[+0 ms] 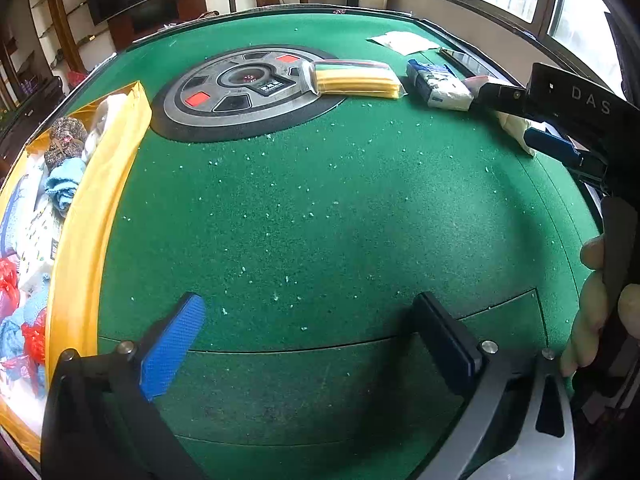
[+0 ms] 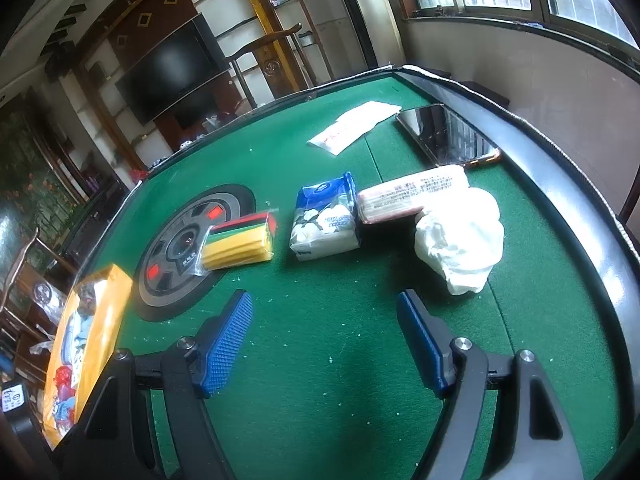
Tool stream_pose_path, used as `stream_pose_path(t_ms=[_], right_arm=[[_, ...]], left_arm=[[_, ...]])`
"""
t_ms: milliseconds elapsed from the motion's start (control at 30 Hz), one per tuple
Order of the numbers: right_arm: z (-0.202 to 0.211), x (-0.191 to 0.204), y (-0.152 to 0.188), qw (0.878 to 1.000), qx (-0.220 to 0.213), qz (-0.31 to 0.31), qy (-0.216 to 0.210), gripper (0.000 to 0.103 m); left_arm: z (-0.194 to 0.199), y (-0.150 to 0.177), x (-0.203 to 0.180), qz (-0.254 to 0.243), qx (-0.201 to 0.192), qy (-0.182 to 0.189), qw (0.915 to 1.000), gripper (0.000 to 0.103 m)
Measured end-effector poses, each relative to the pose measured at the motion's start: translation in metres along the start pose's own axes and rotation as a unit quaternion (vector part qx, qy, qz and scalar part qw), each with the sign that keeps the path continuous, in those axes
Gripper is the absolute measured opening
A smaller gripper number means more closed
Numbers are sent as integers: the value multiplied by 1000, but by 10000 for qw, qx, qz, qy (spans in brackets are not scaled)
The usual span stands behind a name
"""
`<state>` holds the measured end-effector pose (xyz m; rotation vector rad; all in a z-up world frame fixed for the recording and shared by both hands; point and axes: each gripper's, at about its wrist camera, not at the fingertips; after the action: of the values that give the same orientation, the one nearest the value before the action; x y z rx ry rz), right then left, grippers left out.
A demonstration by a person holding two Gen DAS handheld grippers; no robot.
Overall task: Organize soft objects
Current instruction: 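Grasp the yellow-green striped sponge pack with the right tool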
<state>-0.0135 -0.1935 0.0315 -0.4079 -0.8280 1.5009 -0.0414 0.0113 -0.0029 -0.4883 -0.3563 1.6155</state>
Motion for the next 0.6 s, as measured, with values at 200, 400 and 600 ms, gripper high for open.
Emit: stream_pose_path(t_ms=[200,400,600], right_arm=[[12,5,-11,9997,-205,-50,-94,70],[-34,59,-71,9910,546,867,-859,71],[-124,120,-118,9672,1441,1955,-745,71]], left_arm=[[0,0,0,-15,10,8,10000,103],[0,0,1,-91,28,111,9999,103],[4,0,7,66,19,314,9995,103]])
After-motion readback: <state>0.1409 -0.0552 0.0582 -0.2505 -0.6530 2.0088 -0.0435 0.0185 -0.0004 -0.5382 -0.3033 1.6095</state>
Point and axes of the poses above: each gripper's, at about its wrist camera, not at the fingertips, and z roughly against the way its jaws point, x to its left, y to its underside, and after that the axes turned 10 degrees about z, right-handed
